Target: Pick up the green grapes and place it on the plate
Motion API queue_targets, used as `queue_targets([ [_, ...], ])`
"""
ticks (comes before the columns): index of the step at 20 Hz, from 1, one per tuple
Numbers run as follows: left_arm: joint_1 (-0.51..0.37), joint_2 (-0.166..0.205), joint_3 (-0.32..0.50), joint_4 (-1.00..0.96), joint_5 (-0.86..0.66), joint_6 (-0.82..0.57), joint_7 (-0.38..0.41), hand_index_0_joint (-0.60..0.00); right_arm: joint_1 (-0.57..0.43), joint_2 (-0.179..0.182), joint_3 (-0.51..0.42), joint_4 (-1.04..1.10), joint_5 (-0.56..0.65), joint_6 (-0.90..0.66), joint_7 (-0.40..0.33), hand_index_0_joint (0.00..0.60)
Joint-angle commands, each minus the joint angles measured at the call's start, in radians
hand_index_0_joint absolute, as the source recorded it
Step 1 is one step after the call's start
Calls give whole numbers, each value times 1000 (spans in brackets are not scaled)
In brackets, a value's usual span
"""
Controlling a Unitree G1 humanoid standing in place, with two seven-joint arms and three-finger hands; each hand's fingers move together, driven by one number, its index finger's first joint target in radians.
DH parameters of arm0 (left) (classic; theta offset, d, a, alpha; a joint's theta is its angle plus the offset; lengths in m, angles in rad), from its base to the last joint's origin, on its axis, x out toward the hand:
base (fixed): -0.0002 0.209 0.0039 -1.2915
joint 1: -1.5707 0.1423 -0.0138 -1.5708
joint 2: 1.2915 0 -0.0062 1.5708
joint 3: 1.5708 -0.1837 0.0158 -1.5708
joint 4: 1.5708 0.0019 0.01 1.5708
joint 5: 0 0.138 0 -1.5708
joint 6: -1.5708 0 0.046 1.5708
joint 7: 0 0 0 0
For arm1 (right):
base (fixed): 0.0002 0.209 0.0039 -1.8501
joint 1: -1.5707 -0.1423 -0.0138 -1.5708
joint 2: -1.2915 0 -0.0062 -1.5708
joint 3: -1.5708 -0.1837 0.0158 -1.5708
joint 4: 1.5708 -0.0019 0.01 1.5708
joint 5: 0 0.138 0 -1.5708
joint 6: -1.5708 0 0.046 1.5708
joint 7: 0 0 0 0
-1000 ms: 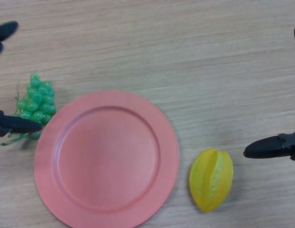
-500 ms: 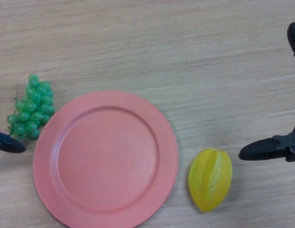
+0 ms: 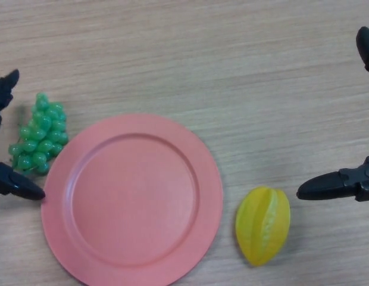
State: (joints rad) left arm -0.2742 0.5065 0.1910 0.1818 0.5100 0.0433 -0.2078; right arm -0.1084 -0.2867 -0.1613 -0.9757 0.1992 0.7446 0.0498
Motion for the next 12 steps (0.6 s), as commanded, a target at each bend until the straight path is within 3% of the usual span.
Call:
queue_targets([
  [1, -29, 55, 48, -23, 50, -96, 89, 0, -21, -18, -67, -44, 24, -100, -10, 0],
  [4, -30, 48, 43, 2, 78, -145, 106, 0, -31, -22, -67, -47, 28, -91, -14, 0],
  [5, -31, 47, 44, 2, 75, -147, 106, -49, -31, -22, -68, -47, 28, -91, -14, 0],
  [6, -34, 44, 46, -2, 60, -149, 105, -200, -29, -22, -67, -49, 28, -93, -14, 0],
  [9, -46, 26, 50, -4, -12, -180, 156, -550, -19, -16, -67, -58, 33, -99, -16, 0],
  [10, -52, 27, 51, 15, -25, -201, 200, -600, -17, -16, -71, -66, 40, -97, -19, 0],
  [12, -48, 30, 52, 31, -42, -208, 215, -600, -11, -24, -71, -70, 50, -97, -29, 0],
])
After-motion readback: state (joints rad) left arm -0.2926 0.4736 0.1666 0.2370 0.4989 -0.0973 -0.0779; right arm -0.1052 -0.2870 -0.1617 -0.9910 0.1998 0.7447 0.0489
